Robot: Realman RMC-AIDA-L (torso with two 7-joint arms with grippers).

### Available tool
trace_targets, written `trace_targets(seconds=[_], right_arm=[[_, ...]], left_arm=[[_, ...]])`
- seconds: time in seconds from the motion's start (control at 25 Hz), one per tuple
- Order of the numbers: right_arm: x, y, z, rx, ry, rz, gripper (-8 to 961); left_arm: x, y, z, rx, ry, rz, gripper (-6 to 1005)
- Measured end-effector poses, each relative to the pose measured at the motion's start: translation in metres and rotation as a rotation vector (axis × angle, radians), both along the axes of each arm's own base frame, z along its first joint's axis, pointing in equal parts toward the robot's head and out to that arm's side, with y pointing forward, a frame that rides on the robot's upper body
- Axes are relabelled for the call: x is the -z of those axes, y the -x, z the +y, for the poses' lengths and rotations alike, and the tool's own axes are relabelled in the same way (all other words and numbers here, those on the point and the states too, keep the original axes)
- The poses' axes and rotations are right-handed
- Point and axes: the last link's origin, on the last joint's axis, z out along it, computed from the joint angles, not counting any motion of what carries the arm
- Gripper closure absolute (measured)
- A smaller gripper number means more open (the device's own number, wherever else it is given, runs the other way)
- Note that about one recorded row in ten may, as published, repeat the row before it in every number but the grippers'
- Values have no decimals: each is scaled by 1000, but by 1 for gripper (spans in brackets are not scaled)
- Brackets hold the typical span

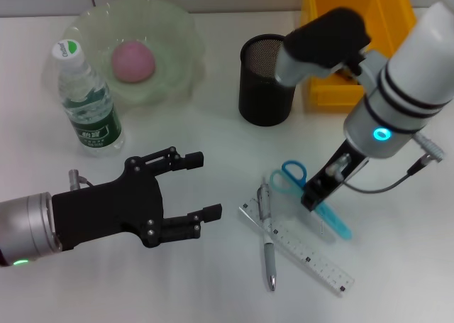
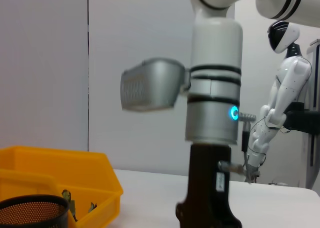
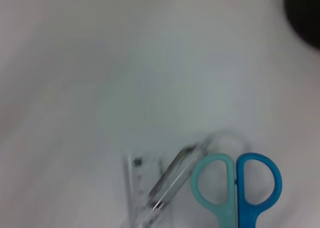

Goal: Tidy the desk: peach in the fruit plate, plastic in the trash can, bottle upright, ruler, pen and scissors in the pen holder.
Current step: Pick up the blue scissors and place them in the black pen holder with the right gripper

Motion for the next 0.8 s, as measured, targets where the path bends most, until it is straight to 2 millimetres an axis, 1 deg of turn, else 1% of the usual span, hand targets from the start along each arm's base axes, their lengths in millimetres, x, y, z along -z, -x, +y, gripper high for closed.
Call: trace_targets(seconds=[0.08, 0.12, 0.16, 0.24, 0.32, 0.4, 0.48, 0.6, 0.68, 0.8], right_arm=[[-17, 5, 4, -27, -70, 31, 730], [-46, 14, 11, -70, -193, 79, 731], [-46, 14, 11, -70, -193, 79, 731], [-77, 22, 17, -131, -325, 147, 731], [-104, 31, 18, -234, -444, 233, 730], [-120, 39, 16, -356, -536, 325, 730], [-125, 44, 13, -470, -593, 432, 730], [-123, 41, 13, -578, -620, 565, 730], [-116, 33, 13, -654, -622, 641, 730], [-99, 12, 17, -742, -634, 728, 730]], left_arm=[[0, 0, 0, -2, -2, -2, 209], [-1, 0, 0, -4, -4, -5, 209], [-1, 0, 0, -4, -4, -5, 209], [-1, 0, 0, -3, -5, -8, 209], [-1, 0, 0, -2, -5, -9, 209], [-1, -1, 0, 0, -4, -10, 209], [-1, -2, 1, 0, -2, -12, 209], [-2, -2, 1, -3, -3, -15, 209], [-2, -2, 2, -5, -5, -16, 209], [-2, -2, 2, -4, -5, -16, 209]])
